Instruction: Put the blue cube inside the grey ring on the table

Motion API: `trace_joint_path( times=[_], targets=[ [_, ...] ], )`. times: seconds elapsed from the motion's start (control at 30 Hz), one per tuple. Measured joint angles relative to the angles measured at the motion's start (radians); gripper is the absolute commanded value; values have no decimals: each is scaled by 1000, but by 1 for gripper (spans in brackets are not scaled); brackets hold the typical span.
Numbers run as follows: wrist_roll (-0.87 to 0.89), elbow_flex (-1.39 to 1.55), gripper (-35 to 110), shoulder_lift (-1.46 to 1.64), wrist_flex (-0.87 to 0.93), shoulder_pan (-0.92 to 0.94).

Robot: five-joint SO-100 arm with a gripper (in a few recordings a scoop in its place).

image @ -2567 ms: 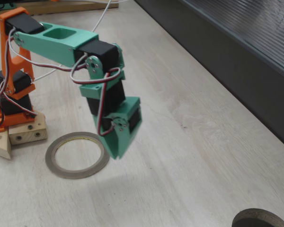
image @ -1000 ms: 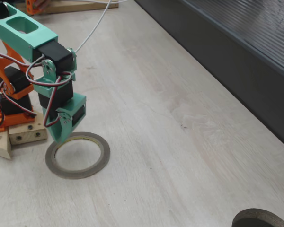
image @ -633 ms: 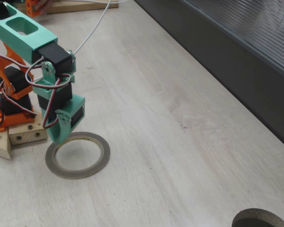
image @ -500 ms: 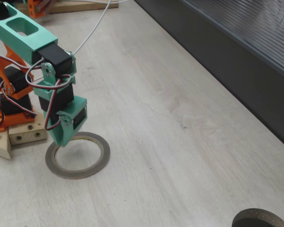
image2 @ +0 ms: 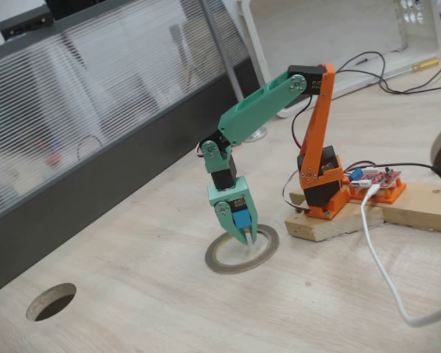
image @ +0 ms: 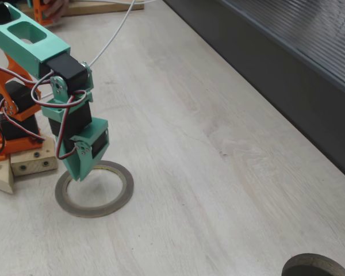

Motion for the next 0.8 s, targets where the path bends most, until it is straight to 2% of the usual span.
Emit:
trace_joint_path(
  times=[0.8],
  targets=[
    [0,0,0,0,-49,0]
  ],
)
